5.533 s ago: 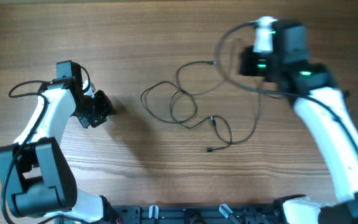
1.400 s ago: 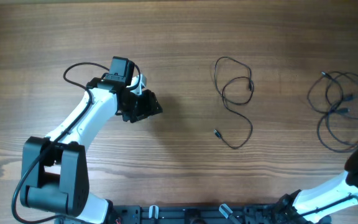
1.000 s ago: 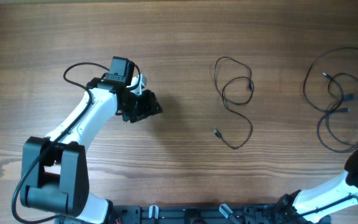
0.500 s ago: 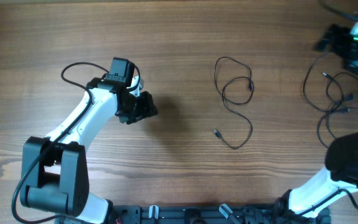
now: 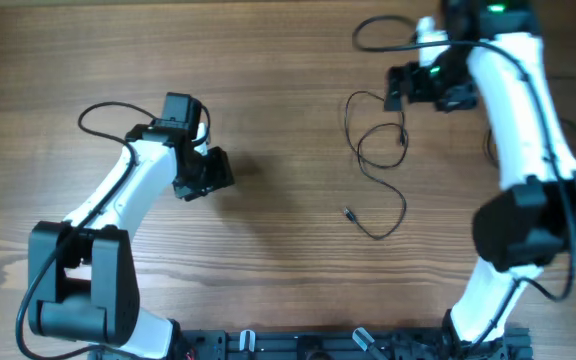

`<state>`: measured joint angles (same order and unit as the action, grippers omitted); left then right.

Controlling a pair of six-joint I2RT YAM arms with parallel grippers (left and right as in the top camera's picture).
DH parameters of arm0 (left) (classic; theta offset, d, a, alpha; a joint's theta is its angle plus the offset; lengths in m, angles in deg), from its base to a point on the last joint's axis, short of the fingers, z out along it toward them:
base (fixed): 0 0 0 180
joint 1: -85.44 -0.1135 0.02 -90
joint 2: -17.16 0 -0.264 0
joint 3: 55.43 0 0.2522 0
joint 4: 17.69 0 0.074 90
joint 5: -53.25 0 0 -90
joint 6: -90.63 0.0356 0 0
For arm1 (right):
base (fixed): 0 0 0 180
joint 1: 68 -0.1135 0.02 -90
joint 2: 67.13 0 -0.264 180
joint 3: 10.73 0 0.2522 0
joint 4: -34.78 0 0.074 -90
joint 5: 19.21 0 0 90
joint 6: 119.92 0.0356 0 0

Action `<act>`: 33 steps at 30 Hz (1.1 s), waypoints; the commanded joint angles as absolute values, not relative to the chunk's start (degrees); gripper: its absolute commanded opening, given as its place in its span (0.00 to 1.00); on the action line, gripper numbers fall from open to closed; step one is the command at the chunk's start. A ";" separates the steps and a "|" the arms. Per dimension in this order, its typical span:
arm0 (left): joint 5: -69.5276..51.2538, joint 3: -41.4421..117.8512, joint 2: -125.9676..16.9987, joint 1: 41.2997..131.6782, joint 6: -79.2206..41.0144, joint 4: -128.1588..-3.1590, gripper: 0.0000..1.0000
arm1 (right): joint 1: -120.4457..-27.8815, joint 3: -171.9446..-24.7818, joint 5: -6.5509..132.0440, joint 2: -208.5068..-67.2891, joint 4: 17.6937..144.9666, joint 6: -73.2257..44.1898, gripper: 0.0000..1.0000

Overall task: Untangle cables
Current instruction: 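Move the right gripper back toward the remaining cable loop at centre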

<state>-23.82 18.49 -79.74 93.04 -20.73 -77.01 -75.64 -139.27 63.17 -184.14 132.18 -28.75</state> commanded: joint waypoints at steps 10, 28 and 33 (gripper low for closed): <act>-26.40 18.64 -78.84 87.88 -20.84 -80.42 0.59 | -84.29 -136.54 65.64 -189.58 132.18 -17.82 0.88; -26.38 18.64 -78.84 87.88 -20.84 -80.34 0.61 | -84.27 -95.84 64.35 -164.25 101.03 -26.01 0.88; -26.36 18.64 -78.84 87.88 -20.84 -80.38 0.61 | -84.34 -91.73 63.59 -164.84 94.06 -26.85 0.82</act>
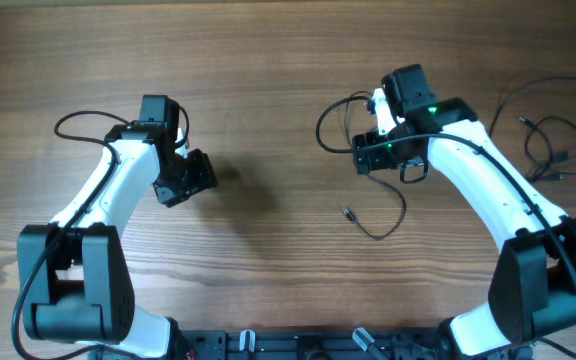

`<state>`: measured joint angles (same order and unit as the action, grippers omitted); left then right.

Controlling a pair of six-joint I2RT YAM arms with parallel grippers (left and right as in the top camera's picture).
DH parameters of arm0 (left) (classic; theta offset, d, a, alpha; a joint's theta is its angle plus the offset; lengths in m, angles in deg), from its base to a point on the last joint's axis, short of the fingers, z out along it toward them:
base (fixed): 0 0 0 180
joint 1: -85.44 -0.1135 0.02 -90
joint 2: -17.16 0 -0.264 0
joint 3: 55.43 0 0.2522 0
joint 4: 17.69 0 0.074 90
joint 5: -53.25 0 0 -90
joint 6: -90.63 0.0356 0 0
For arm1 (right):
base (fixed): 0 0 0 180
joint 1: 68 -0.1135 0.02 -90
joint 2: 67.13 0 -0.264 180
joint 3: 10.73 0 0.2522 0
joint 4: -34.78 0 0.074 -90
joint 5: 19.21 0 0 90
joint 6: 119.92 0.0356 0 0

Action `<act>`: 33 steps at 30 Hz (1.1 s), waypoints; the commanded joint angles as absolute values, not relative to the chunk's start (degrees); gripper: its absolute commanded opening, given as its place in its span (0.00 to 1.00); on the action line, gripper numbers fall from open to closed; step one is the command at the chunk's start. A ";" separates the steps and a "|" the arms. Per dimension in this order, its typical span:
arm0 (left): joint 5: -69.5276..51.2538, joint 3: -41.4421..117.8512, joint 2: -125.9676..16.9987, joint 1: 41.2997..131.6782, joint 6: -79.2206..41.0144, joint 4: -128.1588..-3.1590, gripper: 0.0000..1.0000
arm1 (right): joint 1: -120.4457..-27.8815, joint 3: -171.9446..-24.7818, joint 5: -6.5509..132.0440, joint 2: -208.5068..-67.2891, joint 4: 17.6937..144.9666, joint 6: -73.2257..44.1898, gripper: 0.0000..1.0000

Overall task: Untangle cables
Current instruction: 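Move the right gripper back toward the remaining cable loop at centre, then lower the right gripper onto the central black cable and grasp it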

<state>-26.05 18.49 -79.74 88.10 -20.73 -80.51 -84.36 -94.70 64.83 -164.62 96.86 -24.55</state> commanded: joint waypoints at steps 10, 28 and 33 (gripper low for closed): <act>-26.38 18.64 -78.84 87.88 -20.84 -80.38 0.61 | -86.33 -85.19 63.50 -164.86 79.57 -27.17 0.74; -26.36 18.64 -78.84 87.88 -20.84 -80.62 0.62 | -87.44 -79.95 68.24 -172.14 67.99 -33.12 0.79; -26.36 18.64 -78.84 87.88 -20.84 -80.64 0.61 | -87.44 -79.95 68.20 -174.39 68.55 -32.18 0.74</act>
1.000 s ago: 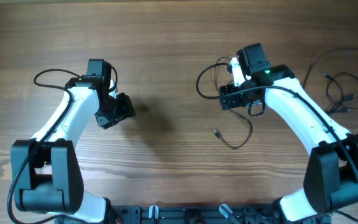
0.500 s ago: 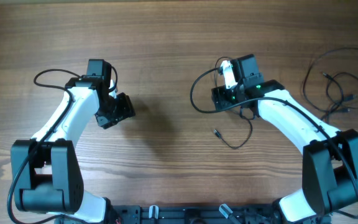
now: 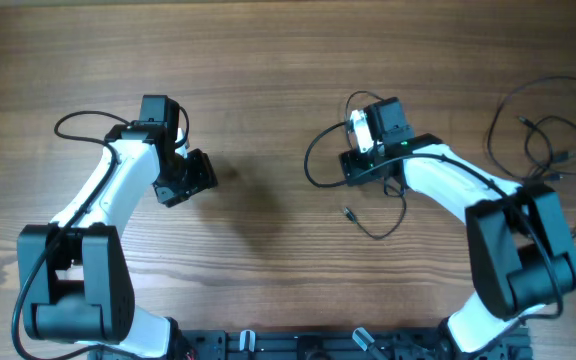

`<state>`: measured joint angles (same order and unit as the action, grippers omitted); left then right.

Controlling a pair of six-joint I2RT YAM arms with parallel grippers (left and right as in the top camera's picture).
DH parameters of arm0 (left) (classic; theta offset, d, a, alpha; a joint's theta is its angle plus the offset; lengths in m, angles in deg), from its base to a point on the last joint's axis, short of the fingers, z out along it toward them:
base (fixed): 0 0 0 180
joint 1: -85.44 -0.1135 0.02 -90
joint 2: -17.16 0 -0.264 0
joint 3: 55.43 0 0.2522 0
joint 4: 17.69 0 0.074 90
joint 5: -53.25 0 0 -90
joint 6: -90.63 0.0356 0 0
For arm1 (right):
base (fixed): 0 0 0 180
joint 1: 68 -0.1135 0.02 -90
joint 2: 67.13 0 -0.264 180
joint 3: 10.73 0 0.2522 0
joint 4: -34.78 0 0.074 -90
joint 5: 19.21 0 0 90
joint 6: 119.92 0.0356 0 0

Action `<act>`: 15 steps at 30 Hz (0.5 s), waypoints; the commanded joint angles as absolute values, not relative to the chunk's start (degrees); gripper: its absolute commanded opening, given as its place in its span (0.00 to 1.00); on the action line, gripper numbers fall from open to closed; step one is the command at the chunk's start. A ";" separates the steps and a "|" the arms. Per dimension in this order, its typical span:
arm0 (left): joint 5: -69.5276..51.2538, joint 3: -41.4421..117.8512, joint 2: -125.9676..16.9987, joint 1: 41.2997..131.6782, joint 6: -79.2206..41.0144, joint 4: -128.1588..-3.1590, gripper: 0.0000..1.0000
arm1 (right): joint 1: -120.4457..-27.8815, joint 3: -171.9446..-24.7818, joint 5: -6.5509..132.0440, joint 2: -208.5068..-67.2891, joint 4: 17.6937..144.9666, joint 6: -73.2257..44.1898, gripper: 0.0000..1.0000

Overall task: Untangle cables
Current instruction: 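Lower the right gripper onto the central black cable and grasp it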

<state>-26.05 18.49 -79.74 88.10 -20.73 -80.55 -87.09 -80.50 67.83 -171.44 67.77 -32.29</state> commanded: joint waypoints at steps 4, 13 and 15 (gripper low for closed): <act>-26.36 18.64 -78.84 87.88 -20.86 -80.62 0.61 | -87.44 -79.95 66.60 -174.39 69.67 -31.19 0.60; -26.36 18.64 -78.84 87.88 -20.84 -80.64 0.61 | -87.44 -79.97 62.25 -174.39 73.73 -27.94 0.23; -26.36 18.64 -78.84 87.88 -20.86 -80.64 0.62 | -87.44 -79.97 60.77 -174.39 74.00 -27.98 0.16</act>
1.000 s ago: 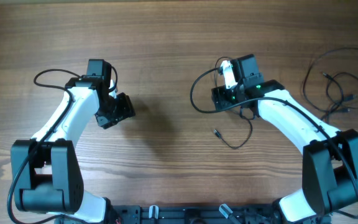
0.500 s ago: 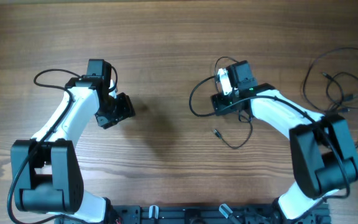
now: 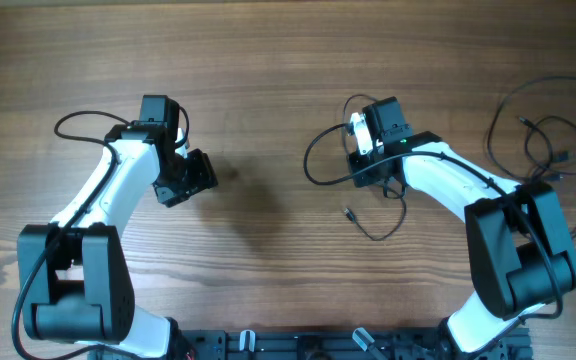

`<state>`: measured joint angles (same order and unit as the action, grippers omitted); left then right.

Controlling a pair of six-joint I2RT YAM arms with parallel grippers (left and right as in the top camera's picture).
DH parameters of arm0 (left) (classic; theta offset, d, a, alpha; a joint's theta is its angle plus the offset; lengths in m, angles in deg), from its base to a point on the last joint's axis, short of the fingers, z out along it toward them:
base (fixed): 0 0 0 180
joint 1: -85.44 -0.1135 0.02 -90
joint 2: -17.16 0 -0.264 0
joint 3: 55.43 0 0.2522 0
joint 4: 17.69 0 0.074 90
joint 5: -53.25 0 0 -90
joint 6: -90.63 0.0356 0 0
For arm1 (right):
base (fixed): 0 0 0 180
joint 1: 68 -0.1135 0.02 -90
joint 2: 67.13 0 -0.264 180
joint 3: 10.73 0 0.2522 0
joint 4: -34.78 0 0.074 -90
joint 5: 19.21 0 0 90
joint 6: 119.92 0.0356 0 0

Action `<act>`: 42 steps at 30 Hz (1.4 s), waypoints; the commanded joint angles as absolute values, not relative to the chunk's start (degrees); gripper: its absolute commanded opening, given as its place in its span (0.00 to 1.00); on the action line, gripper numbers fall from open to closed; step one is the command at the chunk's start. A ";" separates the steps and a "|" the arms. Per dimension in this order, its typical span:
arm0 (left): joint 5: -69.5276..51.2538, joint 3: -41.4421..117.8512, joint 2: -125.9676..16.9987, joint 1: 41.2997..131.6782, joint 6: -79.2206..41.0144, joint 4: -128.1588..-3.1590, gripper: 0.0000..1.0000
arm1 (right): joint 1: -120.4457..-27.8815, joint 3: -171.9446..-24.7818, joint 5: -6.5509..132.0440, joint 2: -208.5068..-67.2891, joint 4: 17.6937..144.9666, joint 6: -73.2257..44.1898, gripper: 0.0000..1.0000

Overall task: Untangle cables
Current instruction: 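Lower the right gripper onto the central black cable and grasp it, then drag the grasped cable with the right gripper to the right edge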

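Observation:
A thin black cable point(image 3: 313, 165) lies at mid table. It loops left of my right gripper point(image 3: 360, 176), runs under it and curls down to a small plug point(image 3: 348, 212). The right gripper sits low over the cable and appears shut on it, though the wrist hides the fingers. A second tangle of black cables point(image 3: 543, 125) lies at the far right. My left gripper point(image 3: 196, 177) hovers over bare wood at the left, far from any cable, and its jaws cannot be made out.
The wooden table point(image 3: 268, 60) fills the view. The left arm's own lead arcs beside its wrist point(image 3: 78, 122). Both arm bases and a dark rail point(image 3: 348, 345) stand along the front edge.
My right gripper has shifted slightly to the right and a little down. The cable's left loop has barely changed. The left arm has not moved.
My right gripper was first at the back right, over the cable's upper loops. Then it stood nearer the middle, and the loops had come left with it. Half a second ago it was further left, and now it has eased back right. Early on, the left arm drew back slightly, then stayed.

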<state>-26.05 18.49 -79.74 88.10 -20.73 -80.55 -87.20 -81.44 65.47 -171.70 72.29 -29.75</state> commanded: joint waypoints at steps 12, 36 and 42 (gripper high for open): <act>-26.36 18.64 -78.84 87.88 -20.84 -80.64 0.61 | -87.42 -81.13 58.19 -173.99 77.58 -24.79 0.04; -26.36 18.64 -78.84 87.88 -20.84 -81.23 0.61 | -63.09 -128.45 63.57 -159.85 112.75 -29.12 0.04; -26.36 18.64 -78.84 87.88 -20.84 -81.23 0.62 | -52.78 -131.33 67.85 -159.81 112.33 -29.91 0.04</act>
